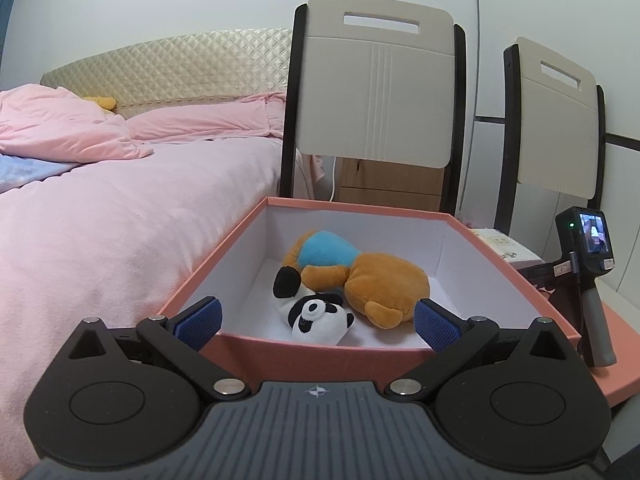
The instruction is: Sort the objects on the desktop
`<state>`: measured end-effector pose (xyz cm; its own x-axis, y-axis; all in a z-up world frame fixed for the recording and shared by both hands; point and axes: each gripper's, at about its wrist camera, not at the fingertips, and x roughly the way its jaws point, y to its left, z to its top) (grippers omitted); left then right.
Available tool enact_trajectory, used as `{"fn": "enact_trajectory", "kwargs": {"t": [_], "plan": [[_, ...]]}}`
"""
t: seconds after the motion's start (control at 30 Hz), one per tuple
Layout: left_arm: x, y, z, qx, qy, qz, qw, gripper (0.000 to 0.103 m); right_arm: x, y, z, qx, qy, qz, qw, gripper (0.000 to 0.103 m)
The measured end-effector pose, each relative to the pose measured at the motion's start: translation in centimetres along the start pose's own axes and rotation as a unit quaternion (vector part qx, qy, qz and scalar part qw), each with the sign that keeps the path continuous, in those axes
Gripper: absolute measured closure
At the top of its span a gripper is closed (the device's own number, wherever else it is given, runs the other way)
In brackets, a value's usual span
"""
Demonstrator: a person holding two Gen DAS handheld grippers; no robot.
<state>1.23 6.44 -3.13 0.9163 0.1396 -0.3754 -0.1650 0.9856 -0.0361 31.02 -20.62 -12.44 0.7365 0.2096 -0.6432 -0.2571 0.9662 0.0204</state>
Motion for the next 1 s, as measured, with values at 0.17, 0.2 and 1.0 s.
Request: {"fn": "enact_trajectory", "kwargs": {"t": [0.17,0.2,1.0], "plan": [[0.08,-0.03,-0.04,0.002,0.002,0.001,1.0000,0.000,-0.04,0.01,0.00,0.000,0.000,0.000,1.000,0.000],[0.08,-0.04,-0.05,0.003,0.002,0.001,1.0000,0.000,-0.04,0.01,0.00,0.000,0.000,0.000,1.000,0.000],[-0.13,-0.07,-0.03,-0.002,0.000,-0.006,1.0000,0.000,-0.11,0.01,-0.01,0.000,0.000,0.000,1.000,0.000]]}}
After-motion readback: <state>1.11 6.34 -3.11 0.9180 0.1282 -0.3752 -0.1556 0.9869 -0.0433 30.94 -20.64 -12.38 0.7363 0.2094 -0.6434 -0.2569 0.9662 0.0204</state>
